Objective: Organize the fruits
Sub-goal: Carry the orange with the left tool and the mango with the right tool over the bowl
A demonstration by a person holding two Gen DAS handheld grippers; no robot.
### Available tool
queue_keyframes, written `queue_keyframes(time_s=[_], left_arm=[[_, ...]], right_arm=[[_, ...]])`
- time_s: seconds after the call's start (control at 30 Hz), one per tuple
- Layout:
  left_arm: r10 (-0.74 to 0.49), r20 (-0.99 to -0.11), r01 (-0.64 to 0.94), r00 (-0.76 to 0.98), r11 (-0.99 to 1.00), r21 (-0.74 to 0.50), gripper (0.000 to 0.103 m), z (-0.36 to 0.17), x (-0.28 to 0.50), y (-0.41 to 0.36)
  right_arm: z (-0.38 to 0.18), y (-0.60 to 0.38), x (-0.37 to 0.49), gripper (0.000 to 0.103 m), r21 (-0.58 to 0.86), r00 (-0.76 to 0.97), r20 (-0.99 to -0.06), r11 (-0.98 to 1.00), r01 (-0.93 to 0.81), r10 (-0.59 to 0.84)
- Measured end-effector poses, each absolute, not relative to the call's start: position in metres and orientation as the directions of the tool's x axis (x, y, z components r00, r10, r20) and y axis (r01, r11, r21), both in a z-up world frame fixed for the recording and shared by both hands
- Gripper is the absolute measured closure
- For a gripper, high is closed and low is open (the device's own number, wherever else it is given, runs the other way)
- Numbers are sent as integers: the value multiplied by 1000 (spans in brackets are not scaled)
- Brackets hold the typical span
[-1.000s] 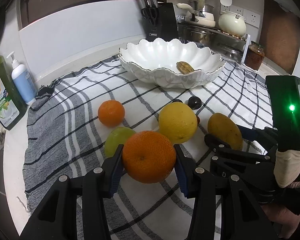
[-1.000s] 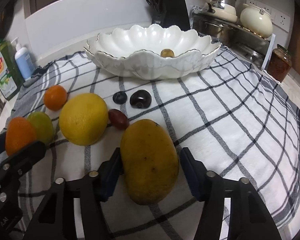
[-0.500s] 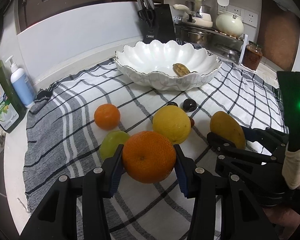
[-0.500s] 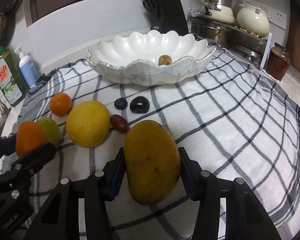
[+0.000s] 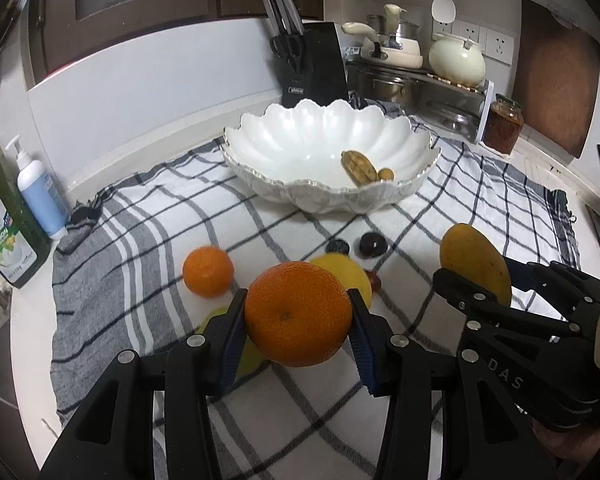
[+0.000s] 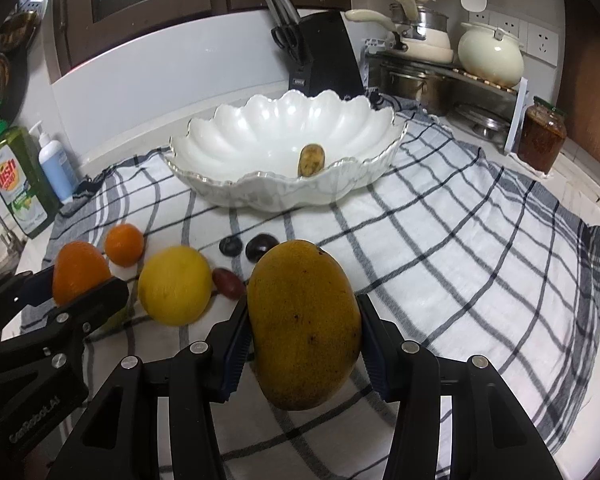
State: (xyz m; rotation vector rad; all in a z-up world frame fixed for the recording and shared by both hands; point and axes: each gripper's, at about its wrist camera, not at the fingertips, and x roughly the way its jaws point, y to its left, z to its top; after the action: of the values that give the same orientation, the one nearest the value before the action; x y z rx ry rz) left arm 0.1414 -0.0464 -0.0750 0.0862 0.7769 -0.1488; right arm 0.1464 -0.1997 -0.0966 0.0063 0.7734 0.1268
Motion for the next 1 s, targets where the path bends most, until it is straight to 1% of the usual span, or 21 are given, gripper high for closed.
queue_keyframes(time_s=[0.57, 1.0], left_arm=[[-115, -659, 166, 744, 986, 16, 57, -41, 191, -56], [-106, -632, 163, 768, 986, 32, 56, -22, 253, -64]], right_arm=[[-45, -216, 188, 52, 37, 779, -621, 996, -82, 88], [-29, -229, 243, 52, 27, 792, -608, 999, -45, 52]])
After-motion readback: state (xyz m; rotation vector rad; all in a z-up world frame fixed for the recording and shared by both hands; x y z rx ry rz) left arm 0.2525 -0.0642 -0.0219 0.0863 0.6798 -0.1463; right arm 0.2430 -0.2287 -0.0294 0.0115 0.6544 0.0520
